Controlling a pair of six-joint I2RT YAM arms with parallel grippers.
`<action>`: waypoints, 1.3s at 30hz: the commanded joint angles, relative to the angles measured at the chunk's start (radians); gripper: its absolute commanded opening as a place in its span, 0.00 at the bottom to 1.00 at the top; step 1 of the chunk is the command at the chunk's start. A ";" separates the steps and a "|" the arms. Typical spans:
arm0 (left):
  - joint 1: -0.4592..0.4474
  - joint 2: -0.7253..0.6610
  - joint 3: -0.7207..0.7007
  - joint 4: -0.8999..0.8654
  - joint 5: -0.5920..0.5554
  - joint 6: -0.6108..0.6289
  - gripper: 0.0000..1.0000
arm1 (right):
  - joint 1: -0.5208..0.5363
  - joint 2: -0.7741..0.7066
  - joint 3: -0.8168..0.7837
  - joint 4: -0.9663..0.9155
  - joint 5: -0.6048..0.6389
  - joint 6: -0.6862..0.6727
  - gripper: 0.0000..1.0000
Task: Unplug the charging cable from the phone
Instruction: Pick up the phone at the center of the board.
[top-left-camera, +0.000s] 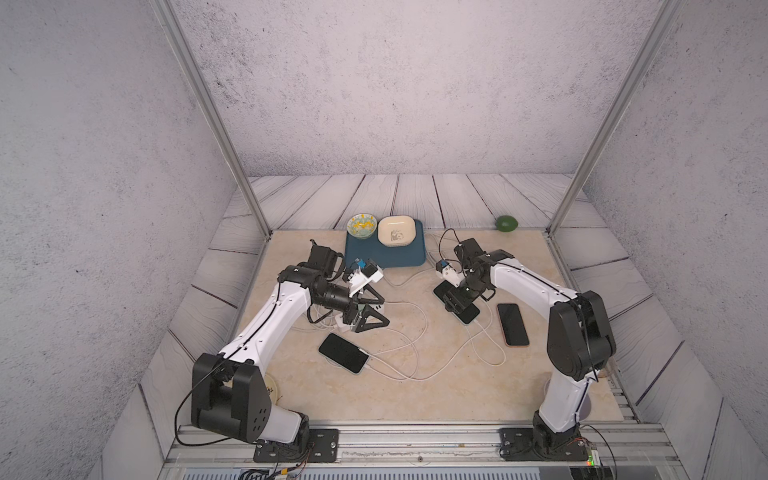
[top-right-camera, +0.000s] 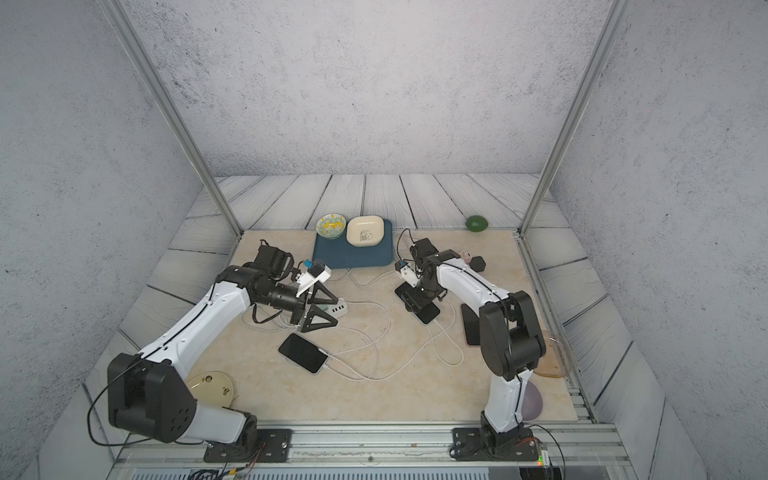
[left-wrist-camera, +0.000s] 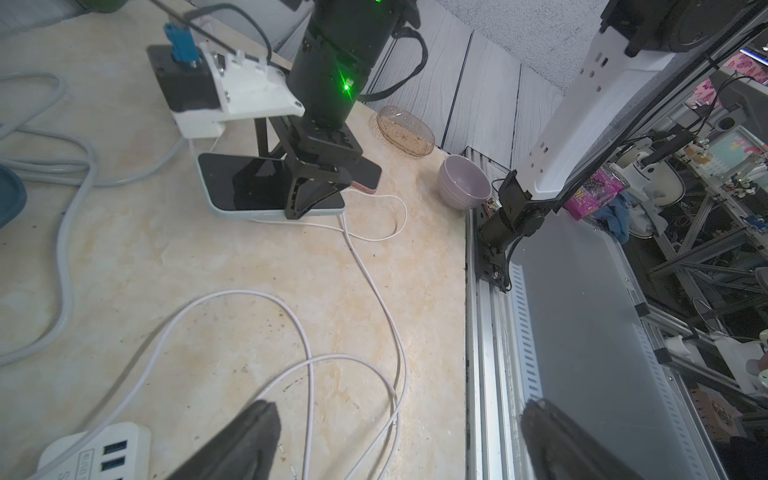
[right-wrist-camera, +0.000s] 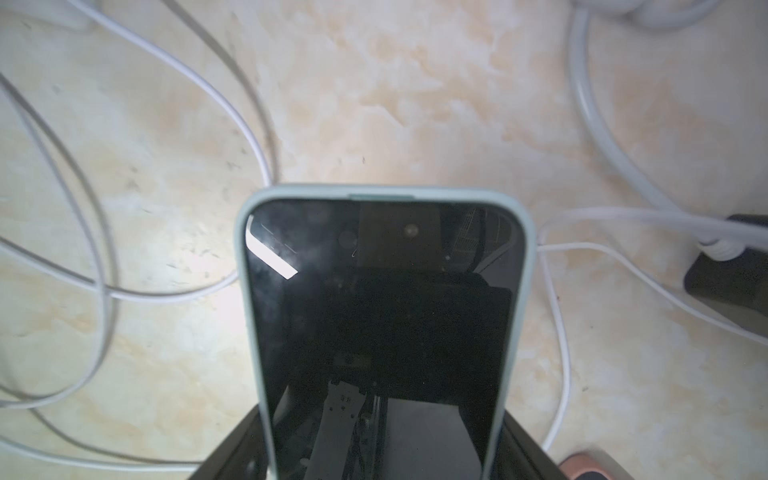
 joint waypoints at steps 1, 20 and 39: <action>0.008 -0.006 0.000 0.005 0.015 -0.016 0.98 | 0.005 -0.055 -0.004 0.021 -0.118 0.078 0.62; 0.008 0.011 0.018 0.003 0.139 -0.061 0.98 | 0.008 -0.307 -0.379 0.912 -0.676 0.726 0.55; -0.001 0.035 0.002 0.108 0.204 -0.195 0.98 | 0.108 -0.324 -0.562 1.672 -0.896 1.073 0.51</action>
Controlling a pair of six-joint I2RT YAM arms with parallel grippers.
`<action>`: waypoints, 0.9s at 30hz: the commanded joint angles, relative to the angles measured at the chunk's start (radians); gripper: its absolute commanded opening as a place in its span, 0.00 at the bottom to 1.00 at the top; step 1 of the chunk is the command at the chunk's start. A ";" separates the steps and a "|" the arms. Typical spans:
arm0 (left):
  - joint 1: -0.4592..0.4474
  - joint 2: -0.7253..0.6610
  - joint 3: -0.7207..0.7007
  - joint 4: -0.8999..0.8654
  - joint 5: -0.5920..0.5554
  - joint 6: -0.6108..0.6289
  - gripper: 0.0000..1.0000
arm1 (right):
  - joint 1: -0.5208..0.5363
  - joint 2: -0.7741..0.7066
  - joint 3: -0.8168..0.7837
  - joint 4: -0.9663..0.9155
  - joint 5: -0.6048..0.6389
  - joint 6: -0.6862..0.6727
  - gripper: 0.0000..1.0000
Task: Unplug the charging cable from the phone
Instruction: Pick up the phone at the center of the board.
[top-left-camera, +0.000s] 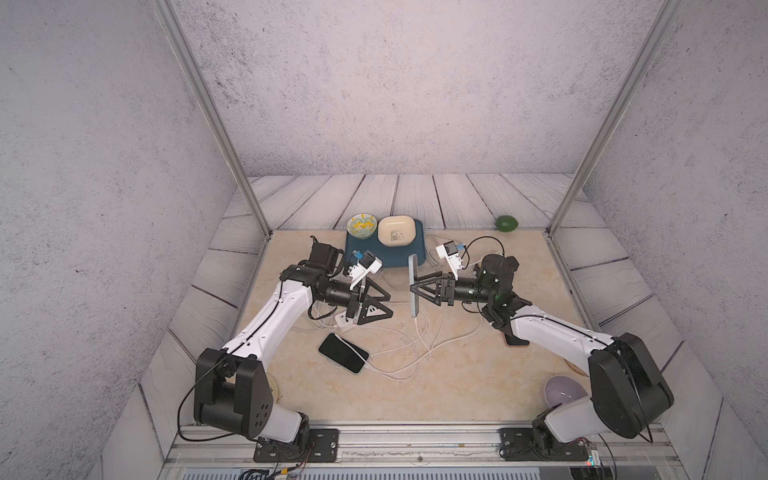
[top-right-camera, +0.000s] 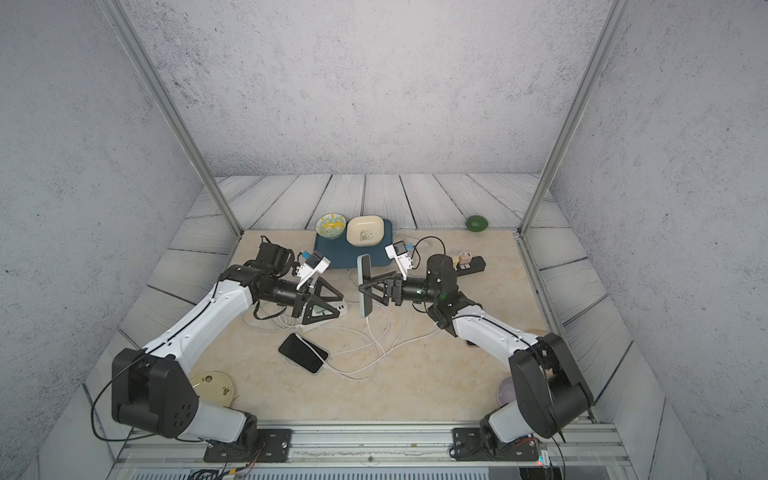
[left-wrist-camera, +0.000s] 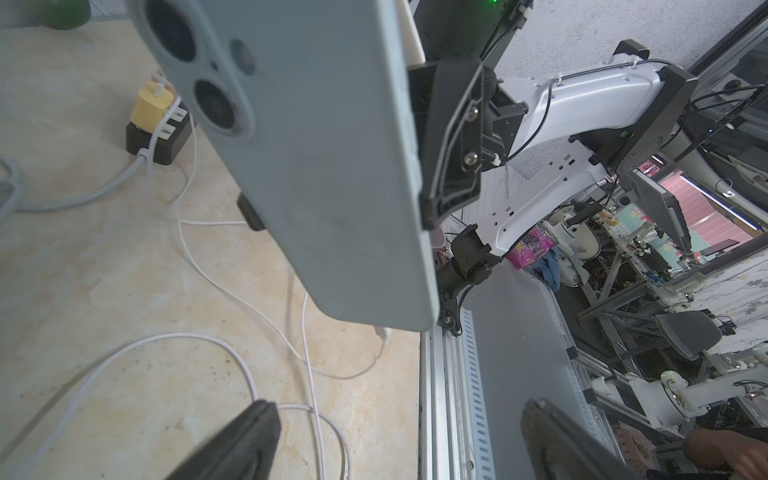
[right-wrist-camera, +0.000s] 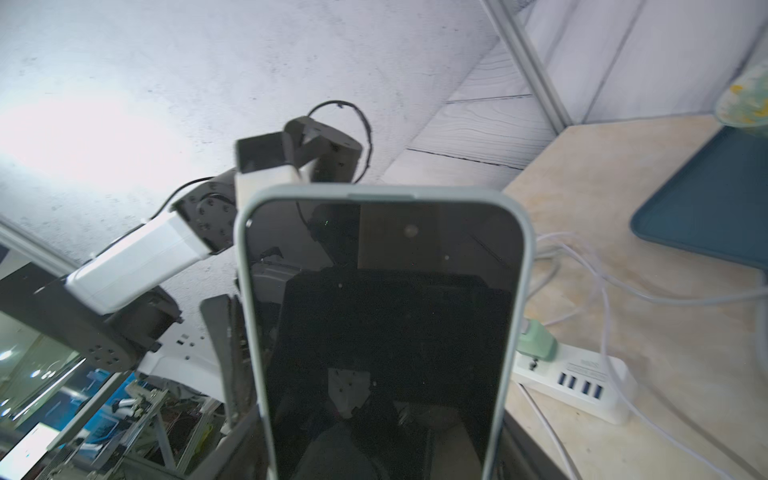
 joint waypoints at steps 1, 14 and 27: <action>-0.002 0.012 0.002 0.011 0.027 -0.014 0.98 | 0.021 0.025 0.016 0.204 -0.075 0.075 0.51; -0.031 0.007 0.002 -0.016 0.042 0.019 0.98 | 0.095 0.100 0.064 0.278 -0.076 0.084 0.48; -0.042 0.011 0.002 -0.046 0.047 0.049 0.98 | 0.149 0.068 0.083 0.148 0.014 -0.061 0.41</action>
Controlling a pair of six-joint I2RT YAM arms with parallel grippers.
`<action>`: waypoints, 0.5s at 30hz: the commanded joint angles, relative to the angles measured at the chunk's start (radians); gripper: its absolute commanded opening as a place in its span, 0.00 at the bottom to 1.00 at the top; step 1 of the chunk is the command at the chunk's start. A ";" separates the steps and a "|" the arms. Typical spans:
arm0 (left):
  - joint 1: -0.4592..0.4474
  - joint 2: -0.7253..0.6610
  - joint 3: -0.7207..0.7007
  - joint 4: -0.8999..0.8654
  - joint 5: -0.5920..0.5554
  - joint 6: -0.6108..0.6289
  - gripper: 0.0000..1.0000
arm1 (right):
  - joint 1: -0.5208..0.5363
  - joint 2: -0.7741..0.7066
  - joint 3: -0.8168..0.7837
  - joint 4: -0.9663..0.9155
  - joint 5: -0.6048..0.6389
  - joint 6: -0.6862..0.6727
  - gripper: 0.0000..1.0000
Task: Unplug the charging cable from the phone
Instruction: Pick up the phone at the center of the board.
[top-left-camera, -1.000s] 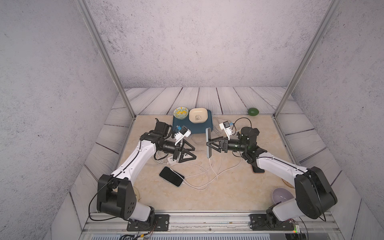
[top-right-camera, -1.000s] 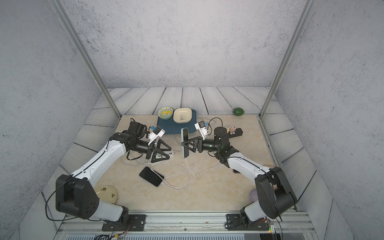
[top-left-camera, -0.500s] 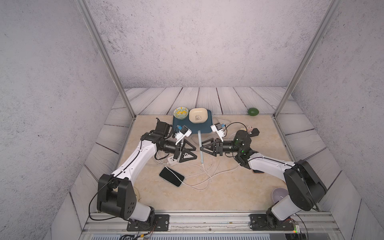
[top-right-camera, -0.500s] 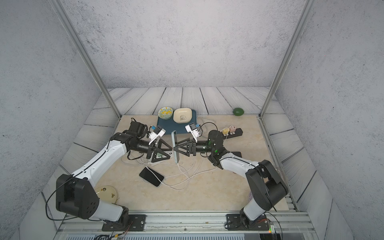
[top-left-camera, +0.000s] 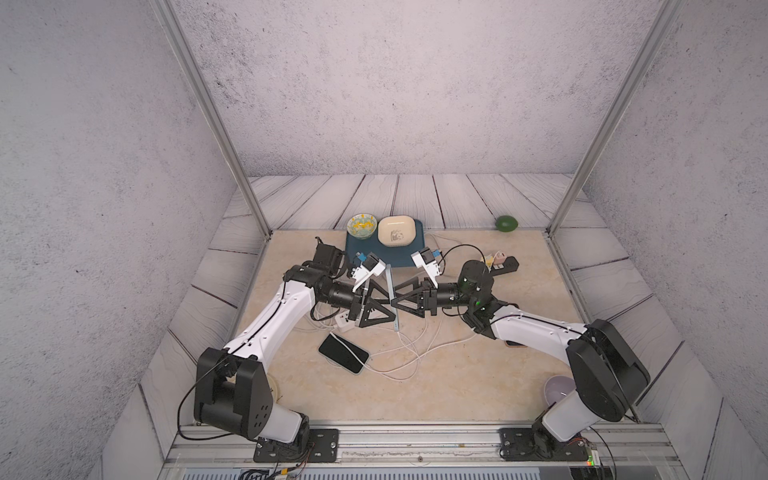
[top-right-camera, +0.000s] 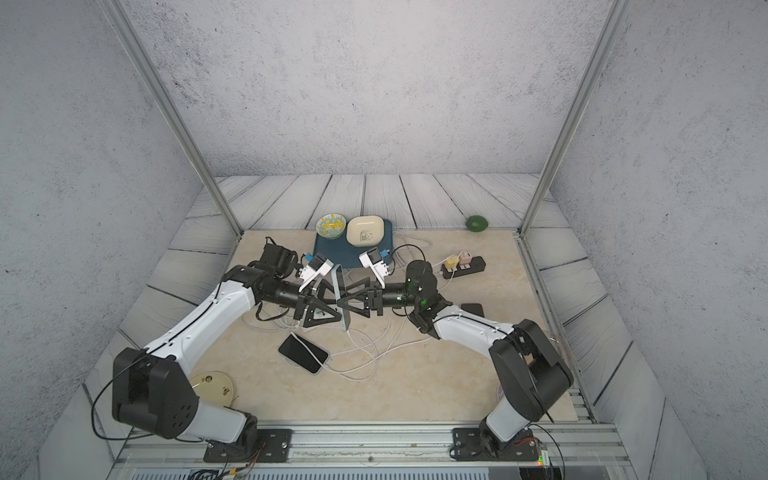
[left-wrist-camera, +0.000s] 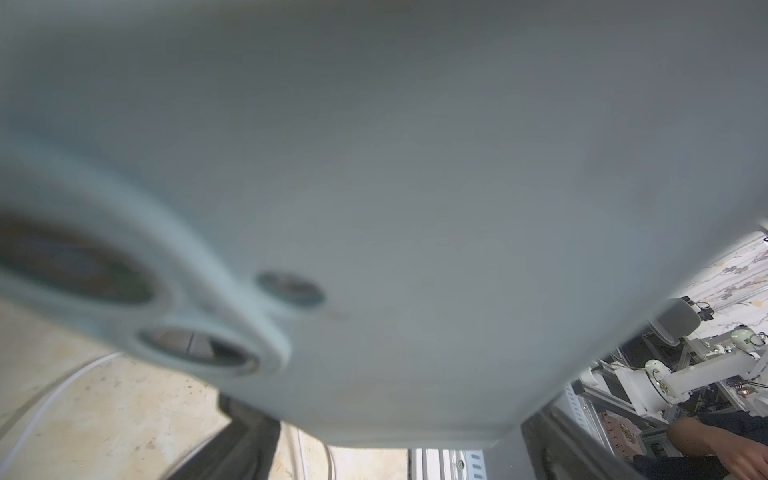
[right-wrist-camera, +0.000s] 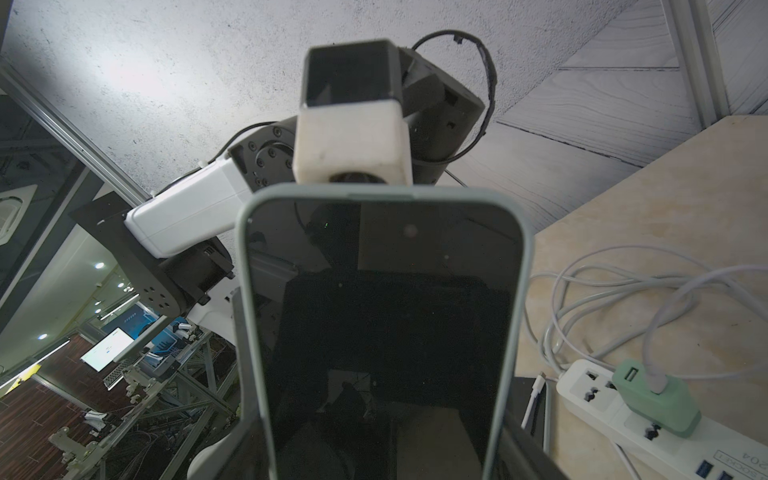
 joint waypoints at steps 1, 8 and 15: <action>-0.007 0.013 0.003 -0.025 0.025 0.027 0.98 | 0.014 -0.039 0.035 0.013 0.042 -0.050 0.40; -0.007 0.024 0.006 -0.050 0.026 0.055 0.98 | 0.026 -0.037 0.017 0.092 0.083 -0.026 0.37; -0.008 0.047 0.038 -0.165 0.053 0.164 0.92 | 0.028 -0.015 0.015 0.160 0.086 0.011 0.37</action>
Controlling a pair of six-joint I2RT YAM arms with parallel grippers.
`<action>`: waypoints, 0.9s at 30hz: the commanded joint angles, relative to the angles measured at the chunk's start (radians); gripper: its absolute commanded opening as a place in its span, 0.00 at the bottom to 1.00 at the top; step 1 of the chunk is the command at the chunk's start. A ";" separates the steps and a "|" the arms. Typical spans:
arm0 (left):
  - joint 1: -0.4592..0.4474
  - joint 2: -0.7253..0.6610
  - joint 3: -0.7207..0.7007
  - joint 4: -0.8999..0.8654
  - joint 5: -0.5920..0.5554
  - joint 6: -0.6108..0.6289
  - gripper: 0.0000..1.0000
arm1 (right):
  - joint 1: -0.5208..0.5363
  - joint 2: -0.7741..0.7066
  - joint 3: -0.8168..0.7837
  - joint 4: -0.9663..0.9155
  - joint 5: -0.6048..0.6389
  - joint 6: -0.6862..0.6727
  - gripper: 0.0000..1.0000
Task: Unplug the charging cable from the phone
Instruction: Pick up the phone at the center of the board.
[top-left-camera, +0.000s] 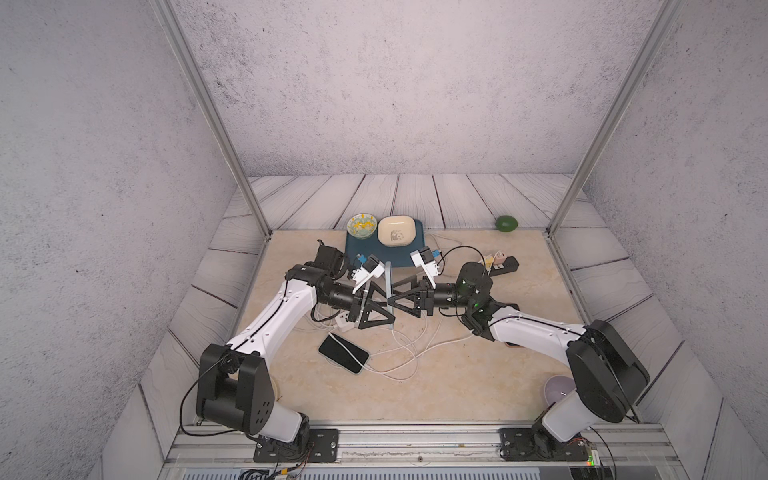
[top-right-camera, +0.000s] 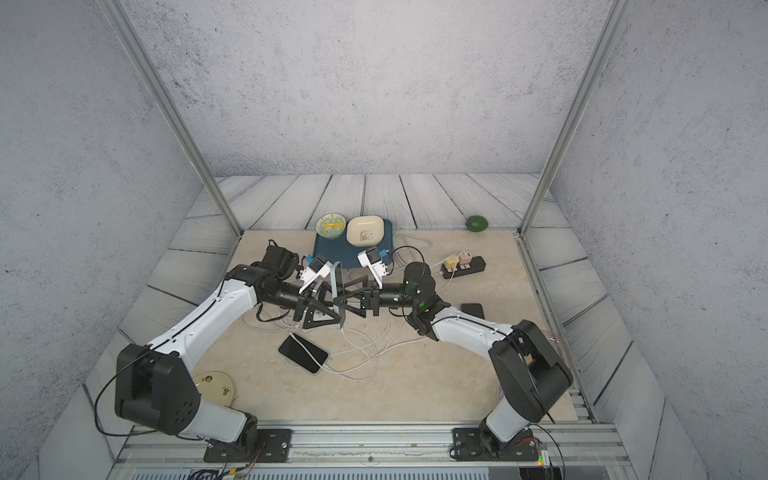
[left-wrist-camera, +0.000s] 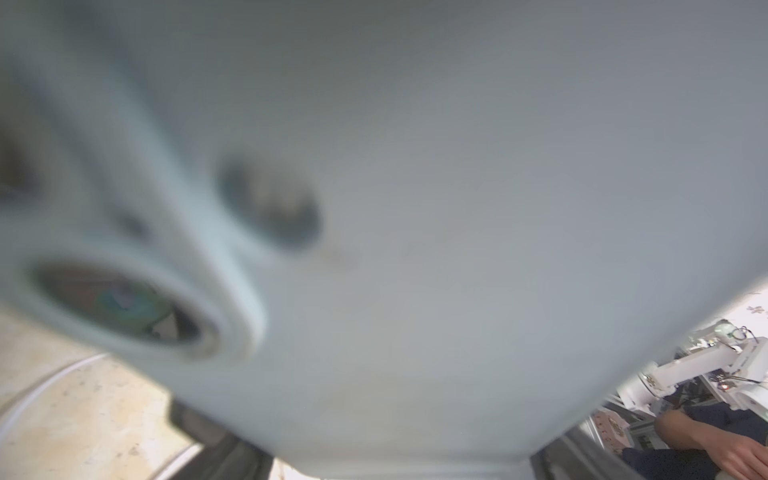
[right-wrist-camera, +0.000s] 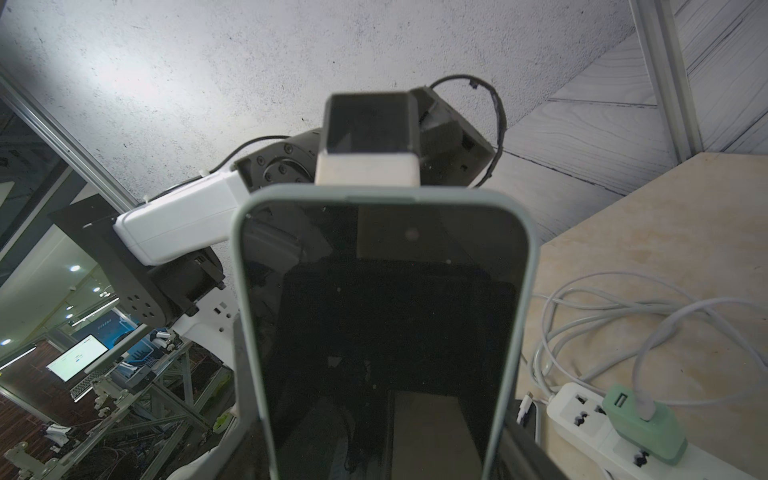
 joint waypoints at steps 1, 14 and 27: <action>-0.006 0.027 0.039 -0.110 0.031 0.100 0.89 | 0.007 -0.013 0.016 0.103 0.019 0.019 0.37; -0.006 0.035 0.060 -0.166 0.021 0.160 0.44 | 0.008 -0.037 0.025 0.009 -0.001 -0.022 0.47; -0.003 -0.034 0.001 -0.035 -0.037 0.089 0.18 | 0.007 -0.155 0.052 -0.413 -0.046 -0.294 0.97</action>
